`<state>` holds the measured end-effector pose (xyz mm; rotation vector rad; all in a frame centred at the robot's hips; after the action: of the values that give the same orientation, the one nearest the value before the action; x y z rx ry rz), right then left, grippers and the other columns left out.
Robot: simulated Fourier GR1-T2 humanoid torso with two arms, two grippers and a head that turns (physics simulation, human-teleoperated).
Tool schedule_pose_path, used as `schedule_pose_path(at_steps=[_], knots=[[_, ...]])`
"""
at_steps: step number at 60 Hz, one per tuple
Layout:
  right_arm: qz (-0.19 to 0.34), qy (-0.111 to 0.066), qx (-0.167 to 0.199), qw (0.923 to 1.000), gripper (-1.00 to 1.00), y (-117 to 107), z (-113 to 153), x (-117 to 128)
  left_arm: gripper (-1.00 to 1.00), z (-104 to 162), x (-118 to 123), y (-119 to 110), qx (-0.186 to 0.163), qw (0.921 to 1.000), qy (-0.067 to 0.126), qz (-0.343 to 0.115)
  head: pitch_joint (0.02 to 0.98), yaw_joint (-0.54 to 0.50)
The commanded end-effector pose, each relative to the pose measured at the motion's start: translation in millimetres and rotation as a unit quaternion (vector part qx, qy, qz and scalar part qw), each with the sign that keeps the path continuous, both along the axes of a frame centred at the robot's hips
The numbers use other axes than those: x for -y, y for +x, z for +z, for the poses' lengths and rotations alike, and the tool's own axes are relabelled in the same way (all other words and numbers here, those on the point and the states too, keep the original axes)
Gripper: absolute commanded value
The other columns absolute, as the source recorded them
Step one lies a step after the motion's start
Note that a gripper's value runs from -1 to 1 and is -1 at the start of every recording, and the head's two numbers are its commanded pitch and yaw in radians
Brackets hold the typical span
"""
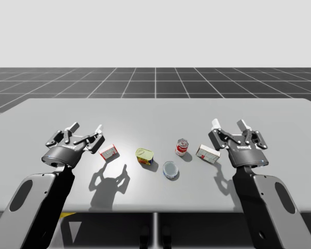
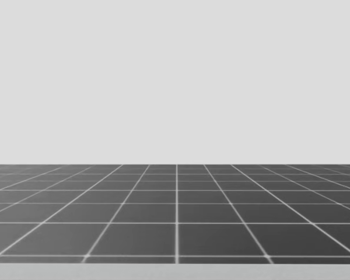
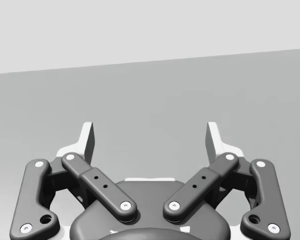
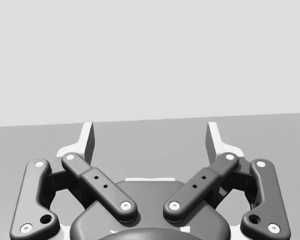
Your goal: Lift the tuna fish can off the table.
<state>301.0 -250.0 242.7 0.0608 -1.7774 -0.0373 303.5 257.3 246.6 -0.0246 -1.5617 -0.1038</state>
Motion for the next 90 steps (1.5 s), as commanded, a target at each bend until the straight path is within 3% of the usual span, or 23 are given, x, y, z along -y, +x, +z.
schedule_pose_path(at_steps=[1, 6, 15, 22, 36, 58, 81, 85, 87, 88, 90], knots=[[0.002, 0.012, -0.004, 0.9999, -1.00, -2.7, -0.2, -1.3, -1.00, 0.0, -0.4, -0.1, 0.000, 1.0000, 0.000, 0.001, 0.054, 0.01], [0.002, 0.023, -0.003, 0.9997, -1.00, -1.1, 2.1, 0.6, -1.00, 0.1, -0.6, -0.1, 0.000, 1.0000, -0.001, 0.002, 0.065, 0.01], [0.007, 0.019, -0.013, 0.9997, -1.00, -0.3, 2.9, 3.5, -1.00, 0.0, -0.8, 0.1, 0.000, 1.0000, -0.001, 0.002, 0.138, 0.01], [-0.002, 0.008, -0.010, 0.9999, -1.00, 0.2, 1.7, 2.2, -1.00, -0.1, -1.1, 0.3, 0.000, 1.0000, 0.001, 0.002, 0.272, 0.02], [-0.006, 0.003, -0.010, 0.9999, -1.00, 1.1, 1.6, 2.2, -1.00, -0.1, -1.9, 0.7, -0.001, 1.0000, 0.002, 0.002, 0.516, 0.01], [-0.012, -0.006, -0.013, 0.9998, -1.00, 2.3, 0.8, 2.0, -1.00, -0.1, -1.7, 1.2, 0.000, 1.0000, 0.005, -0.002, 0.790, -0.05], [-0.007, -0.007, -0.012, 0.9999, -1.00, 2.2, 1.6, 0.7, -1.00, 0.2, 2.3, 0.7, -0.001, 0.9999, 0.006, -0.011, 0.926, -0.10], [-0.011, -0.026, -0.004, 0.9996, -1.00, 0.3, 3.1, -1.8, -1.00, 0.4, 3.0, 0.6, -0.001, 0.9999, 0.006, -0.011, 0.925, -0.11], [-0.023, -0.053, 0.008, 0.9983, -1.00, -0.8, 3.6, -4.2, -1.00, 0.3, 3.1, 0.9, -0.001, 0.9999, 0.006, -0.011, 0.923, -0.11], [-0.022, -0.056, 0.008, 0.9982, -1.00, -1.0, 3.8, -4.3, -1.00, 0.3, 3.2, 0.9, -0.001, 0.9999, 0.006, -0.011, 0.921, -0.11], [-0.005, -0.041, -0.007, 0.9991, -1.00, -3.4, 5.7, -5.9, -1.00, 0.3, 3.3, 0.8, -0.001, 0.9999, 0.006, -0.011, 0.918, -0.11]])
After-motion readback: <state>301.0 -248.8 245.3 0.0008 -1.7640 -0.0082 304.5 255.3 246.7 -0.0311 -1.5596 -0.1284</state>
